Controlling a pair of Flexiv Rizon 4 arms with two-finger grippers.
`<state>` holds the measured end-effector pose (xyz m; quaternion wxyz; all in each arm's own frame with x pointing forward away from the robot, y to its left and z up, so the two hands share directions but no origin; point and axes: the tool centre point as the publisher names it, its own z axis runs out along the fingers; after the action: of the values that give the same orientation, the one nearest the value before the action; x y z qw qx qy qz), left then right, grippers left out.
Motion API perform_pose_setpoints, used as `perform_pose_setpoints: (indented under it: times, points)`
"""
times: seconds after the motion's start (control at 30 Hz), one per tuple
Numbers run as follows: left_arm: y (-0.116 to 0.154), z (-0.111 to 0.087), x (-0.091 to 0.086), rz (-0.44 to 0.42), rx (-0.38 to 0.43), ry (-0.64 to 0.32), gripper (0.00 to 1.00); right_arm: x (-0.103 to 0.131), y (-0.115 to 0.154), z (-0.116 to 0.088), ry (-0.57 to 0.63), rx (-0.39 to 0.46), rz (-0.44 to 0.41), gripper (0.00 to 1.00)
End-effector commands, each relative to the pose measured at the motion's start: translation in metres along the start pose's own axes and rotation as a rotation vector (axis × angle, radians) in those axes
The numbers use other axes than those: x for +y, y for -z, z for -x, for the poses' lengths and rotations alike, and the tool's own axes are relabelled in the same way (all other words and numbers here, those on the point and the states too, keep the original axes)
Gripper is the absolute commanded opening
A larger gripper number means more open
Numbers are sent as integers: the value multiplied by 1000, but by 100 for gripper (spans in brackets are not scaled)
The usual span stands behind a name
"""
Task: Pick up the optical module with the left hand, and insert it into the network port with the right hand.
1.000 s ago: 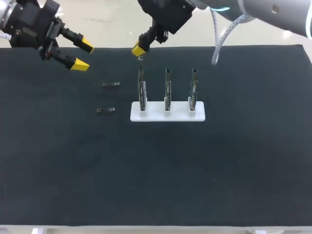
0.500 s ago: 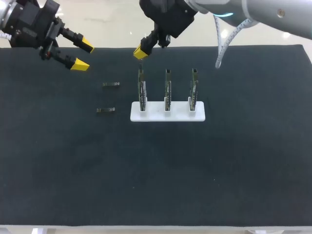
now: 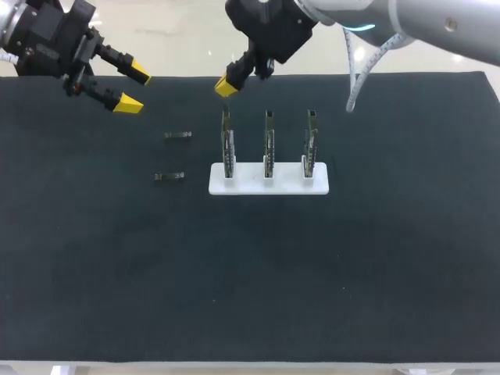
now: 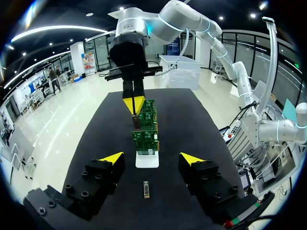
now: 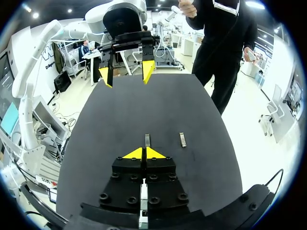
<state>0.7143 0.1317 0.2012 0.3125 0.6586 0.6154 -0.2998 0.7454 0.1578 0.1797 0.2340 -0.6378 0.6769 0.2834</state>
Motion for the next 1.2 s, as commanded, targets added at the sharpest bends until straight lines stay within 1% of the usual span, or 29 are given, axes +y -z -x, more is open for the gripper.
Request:
perform_pose_setpoints:
  times: [0.03, 0.77, 1.2]
  points:
    - [0, 0, 0, -1, 3, 1, 100, 0, -3, -2, 0, -6, -2, 0]
    - [0, 0, 0, -1, 3, 1, 100, 0, -20, -21, 24, -15, -28, 0]
    - [0, 0, 0, -1, 3, 1, 100, -1, -26, -27, 30, -27, -37, 0]
